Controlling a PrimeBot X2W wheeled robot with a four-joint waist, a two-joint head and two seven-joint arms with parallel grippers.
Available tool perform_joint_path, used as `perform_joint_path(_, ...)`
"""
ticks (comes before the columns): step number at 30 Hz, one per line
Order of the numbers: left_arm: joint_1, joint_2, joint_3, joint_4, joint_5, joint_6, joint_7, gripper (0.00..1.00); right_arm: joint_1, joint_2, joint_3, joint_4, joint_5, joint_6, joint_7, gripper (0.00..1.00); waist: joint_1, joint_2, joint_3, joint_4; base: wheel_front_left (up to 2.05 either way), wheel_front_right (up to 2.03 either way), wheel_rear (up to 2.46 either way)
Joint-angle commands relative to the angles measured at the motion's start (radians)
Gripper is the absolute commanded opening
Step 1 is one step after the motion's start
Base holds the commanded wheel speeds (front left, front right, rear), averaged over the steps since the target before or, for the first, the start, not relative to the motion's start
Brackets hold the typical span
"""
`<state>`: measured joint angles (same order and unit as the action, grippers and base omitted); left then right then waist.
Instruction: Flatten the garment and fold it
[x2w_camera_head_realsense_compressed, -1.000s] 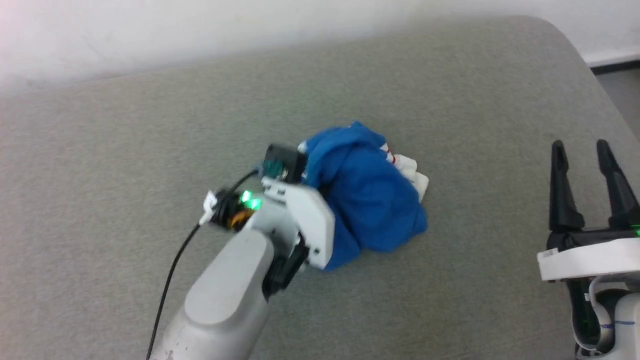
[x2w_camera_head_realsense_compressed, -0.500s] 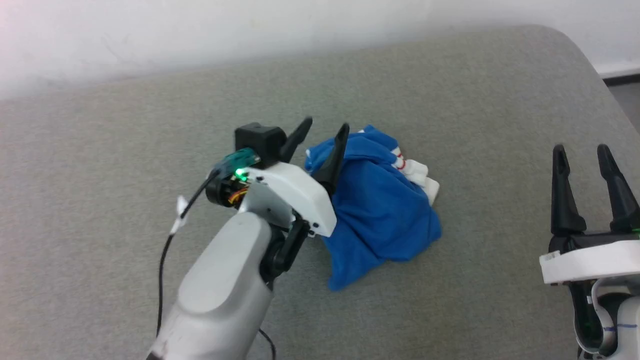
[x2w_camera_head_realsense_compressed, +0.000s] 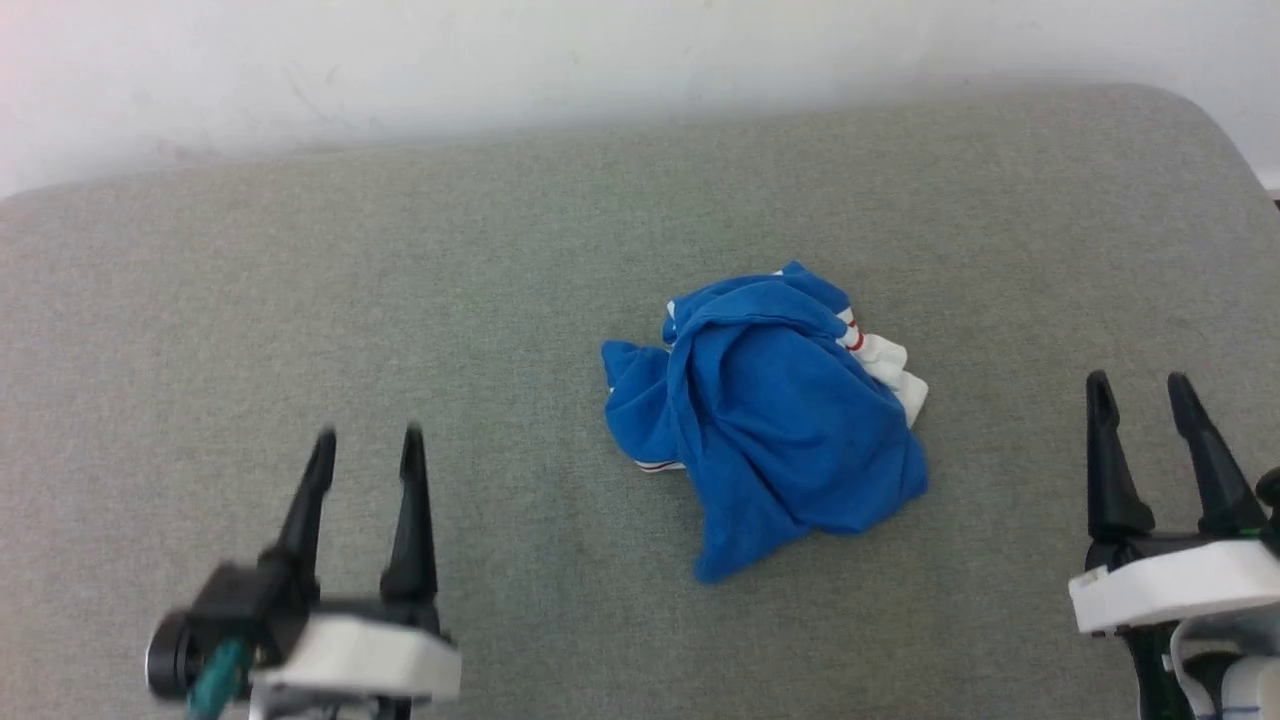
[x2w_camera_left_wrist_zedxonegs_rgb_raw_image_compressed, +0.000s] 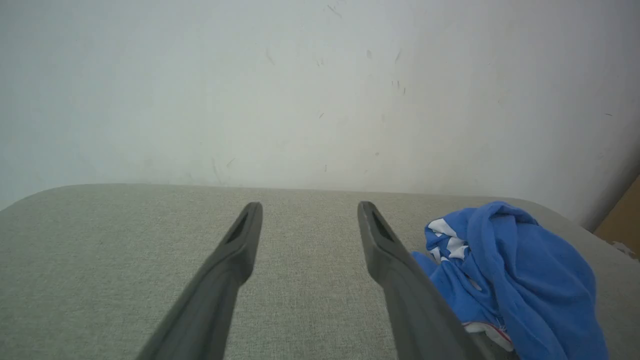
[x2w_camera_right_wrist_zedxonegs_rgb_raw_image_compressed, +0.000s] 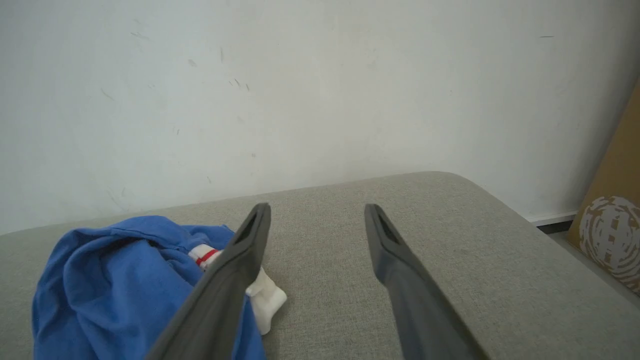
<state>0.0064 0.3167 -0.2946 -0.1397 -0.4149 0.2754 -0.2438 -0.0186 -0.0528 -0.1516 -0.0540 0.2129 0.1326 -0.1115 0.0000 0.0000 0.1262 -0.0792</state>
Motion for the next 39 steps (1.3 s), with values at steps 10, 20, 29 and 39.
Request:
perform_joint_path(10,0.105,-0.070,0.041,-0.026,0.055,-0.017,-0.018,1.00,0.015,0.003,-0.009,0.045,0.046,-0.002,0.010,1.00,0.0000,0.0000,-0.017,0.059,0.00,0.00,0.00)
perform_joint_path(20,0.056,-0.115,0.062,-0.010,0.103,-0.065,-0.018,1.00,-0.256,-0.027,0.032,0.004,0.119,-0.002,0.322,1.00,0.0000,0.0000,0.061,0.069,0.00,0.00,0.00)
perform_joint_path(29,0.002,-0.175,0.072,0.018,0.131,-0.112,-0.018,1.00,-0.420,-0.166,0.122,0.172,0.152,-0.002,0.674,1.00,0.0000,0.0000,0.146,0.116,0.00,0.00,0.00)
perform_joint_path(39,-0.014,-0.223,0.092,0.039,0.156,-0.151,-0.018,1.00,-0.380,-0.268,0.212,0.272,0.181,-0.002,0.810,1.00,0.0000,0.0000,0.196,0.188,0.00,0.00,0.00)
